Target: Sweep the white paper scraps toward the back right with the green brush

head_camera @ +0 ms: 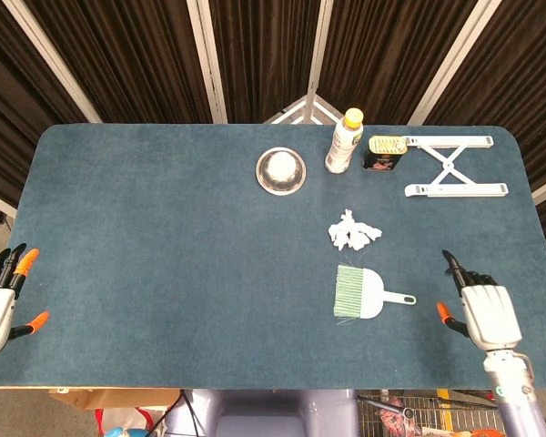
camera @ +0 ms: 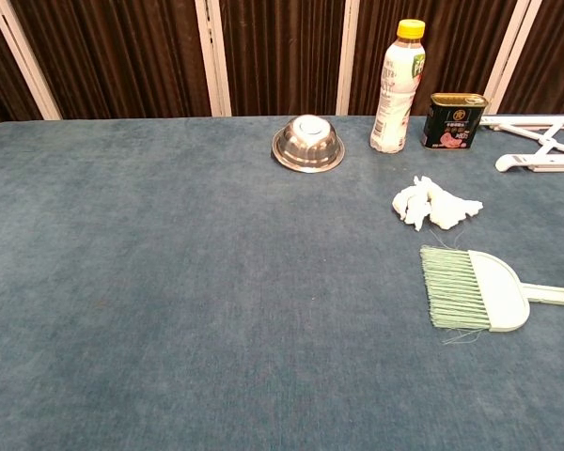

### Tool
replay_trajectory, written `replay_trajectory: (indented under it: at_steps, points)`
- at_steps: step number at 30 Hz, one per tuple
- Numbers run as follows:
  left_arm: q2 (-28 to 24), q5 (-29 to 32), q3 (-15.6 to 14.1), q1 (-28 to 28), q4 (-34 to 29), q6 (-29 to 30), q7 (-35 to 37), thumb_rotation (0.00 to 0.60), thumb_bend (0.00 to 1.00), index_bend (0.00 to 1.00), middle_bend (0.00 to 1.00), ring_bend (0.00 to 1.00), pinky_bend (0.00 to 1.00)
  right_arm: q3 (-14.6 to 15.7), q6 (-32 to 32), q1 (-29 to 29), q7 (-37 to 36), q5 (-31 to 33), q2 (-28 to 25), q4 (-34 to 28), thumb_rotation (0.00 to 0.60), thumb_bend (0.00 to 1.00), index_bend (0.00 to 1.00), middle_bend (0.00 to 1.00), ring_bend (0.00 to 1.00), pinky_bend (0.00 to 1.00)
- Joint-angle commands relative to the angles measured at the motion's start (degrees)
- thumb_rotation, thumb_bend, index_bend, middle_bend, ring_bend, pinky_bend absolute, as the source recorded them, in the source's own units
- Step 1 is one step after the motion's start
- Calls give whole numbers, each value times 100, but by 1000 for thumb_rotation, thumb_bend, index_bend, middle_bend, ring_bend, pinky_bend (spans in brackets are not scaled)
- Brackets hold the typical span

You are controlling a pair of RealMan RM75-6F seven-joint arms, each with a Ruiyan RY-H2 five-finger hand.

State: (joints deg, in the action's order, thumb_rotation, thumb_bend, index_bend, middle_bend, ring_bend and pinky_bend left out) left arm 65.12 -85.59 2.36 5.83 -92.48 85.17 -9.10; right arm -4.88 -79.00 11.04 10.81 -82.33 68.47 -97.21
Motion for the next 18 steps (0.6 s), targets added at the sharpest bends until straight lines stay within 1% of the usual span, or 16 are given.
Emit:
replay_trajectory:
  at_steps: [1,6,10,13,18]
  points:
    - [2,-11,-3,8,6,-9,5,600,0,0,0,0,9,-220,432,282,27,422,341,-10,600,350,341,912,926,879]
    - [-7,-25,-6,4,16,1,54,600,0,0,0,0,10,-291,665,528,622,664,809,382,600,350,348,945,962,899]
    - [-18,-58,-22,6,26,-3,88,600,0,0,0,0,9,-276,859,599,1001,1054,1155,613,600,350,385,950,966,899]
    - [-29,-80,-37,7,31,-11,114,600,0,0,0,0,9,-247,967,624,1195,1308,1402,803,600,350,408,950,966,899]
    - [-34,-91,-40,19,24,-31,146,600,0,0,0,0,0,-167,1065,639,1306,1477,1723,1188,600,351,415,950,966,899]
